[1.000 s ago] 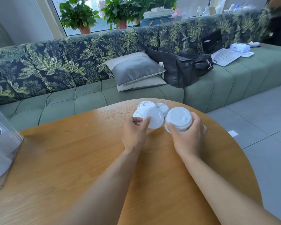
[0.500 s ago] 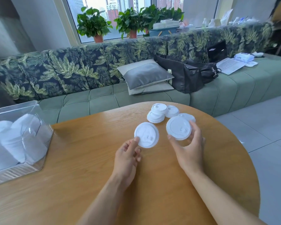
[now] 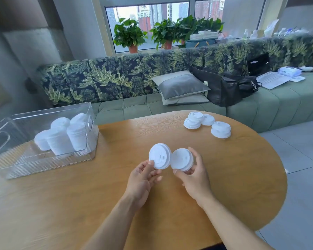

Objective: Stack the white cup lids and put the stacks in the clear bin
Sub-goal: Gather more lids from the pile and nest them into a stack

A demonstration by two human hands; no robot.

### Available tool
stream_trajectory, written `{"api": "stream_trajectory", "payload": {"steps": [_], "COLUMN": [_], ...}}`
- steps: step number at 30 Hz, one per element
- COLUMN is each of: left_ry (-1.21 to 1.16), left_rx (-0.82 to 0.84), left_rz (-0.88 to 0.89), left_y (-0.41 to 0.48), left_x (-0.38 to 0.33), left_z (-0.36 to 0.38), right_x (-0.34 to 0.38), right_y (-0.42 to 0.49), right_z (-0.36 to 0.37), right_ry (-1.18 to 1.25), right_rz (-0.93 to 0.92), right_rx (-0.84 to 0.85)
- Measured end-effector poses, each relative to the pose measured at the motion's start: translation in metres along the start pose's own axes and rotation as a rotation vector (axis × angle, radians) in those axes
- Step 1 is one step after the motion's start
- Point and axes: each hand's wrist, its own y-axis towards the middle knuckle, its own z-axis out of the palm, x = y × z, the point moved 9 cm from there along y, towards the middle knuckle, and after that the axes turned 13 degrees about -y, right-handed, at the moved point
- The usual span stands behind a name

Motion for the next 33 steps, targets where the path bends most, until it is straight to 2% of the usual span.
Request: {"api": "stream_trajectory", "payload": {"steps": [5, 11, 19, 28, 33], "left_ry": [-0.031, -0.062, 0.016, 0.168, 0.238], "left_rx": [-0.038, -0.095, -0.1, -0.072, -0.109], "left_rz": [0.025, 0.044, 0.049, 0.141, 0.172], "left_y": [-0.025, -0.035, -0.035, -0.038, -0.037], "left_x": [-0.002, 0.002, 0.006, 0.003, 0.004], "left_z": [-0.013, -0.02, -0.022, -0.014, -0.017], "right_x": [0.009, 0.004, 0.008, 0.017, 0.017], "right_y": [-0.023, -0.031, -0.034, -0.039, -0.038], "right_z": [0.023, 0.036, 0.04, 0.042, 0.038], "right_ry": [-0.005, 0.122, 0.191, 0.3, 0.324], "right_rz": [0.011, 0.11, 0.104, 0.109, 0.108], "right_rx": [0.087, 0.16, 0.226, 0.27, 0.208]}}
